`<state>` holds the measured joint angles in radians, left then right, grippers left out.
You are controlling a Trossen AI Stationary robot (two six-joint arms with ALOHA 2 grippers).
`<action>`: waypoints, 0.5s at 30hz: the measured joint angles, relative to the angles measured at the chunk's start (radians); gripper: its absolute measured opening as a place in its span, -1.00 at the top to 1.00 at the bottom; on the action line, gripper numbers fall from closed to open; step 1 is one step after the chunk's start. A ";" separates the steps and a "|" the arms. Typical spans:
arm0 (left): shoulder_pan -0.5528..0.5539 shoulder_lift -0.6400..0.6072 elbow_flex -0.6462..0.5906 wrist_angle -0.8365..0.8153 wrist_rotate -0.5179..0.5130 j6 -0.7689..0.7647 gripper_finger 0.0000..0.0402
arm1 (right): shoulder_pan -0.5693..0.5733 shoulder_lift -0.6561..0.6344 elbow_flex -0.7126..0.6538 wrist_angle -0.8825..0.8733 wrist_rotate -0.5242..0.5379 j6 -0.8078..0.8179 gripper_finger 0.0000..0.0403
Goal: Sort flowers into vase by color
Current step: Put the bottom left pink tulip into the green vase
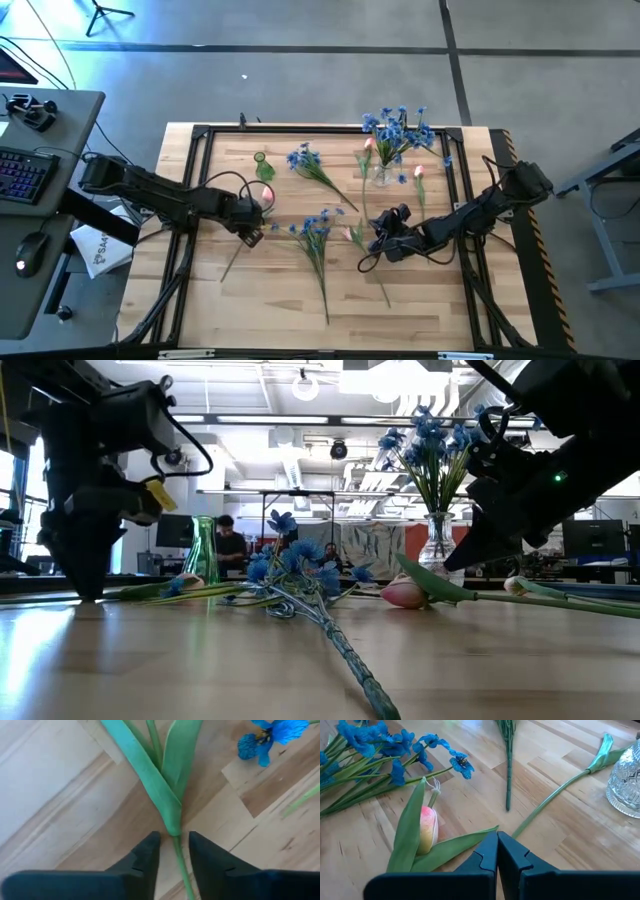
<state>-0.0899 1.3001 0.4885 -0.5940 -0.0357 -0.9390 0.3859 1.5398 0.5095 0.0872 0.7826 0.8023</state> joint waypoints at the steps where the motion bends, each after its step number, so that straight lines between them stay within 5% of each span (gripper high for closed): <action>1: 0.002 0.002 -0.001 -0.007 0.001 0.001 0.66 | 0.000 0.000 0.000 0.000 0.000 -0.002 1.00; 5: 0.019 -0.023 -0.004 -0.050 0.025 0.036 0.95 | 0.000 0.000 0.000 0.006 0.000 -0.011 1.00; 9: 0.053 -0.116 -0.014 -0.083 0.060 0.056 0.97 | 0.000 0.000 0.000 0.009 0.000 -0.018 1.00; 15: 0.038 -0.259 -0.029 0.220 0.076 0.249 0.99 | 0.000 0.000 0.000 0.067 0.004 -0.041 1.00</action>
<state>-0.0522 1.0411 0.4597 -0.3744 0.0401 -0.6899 0.3859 1.5398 0.5093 0.1543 0.7866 0.7614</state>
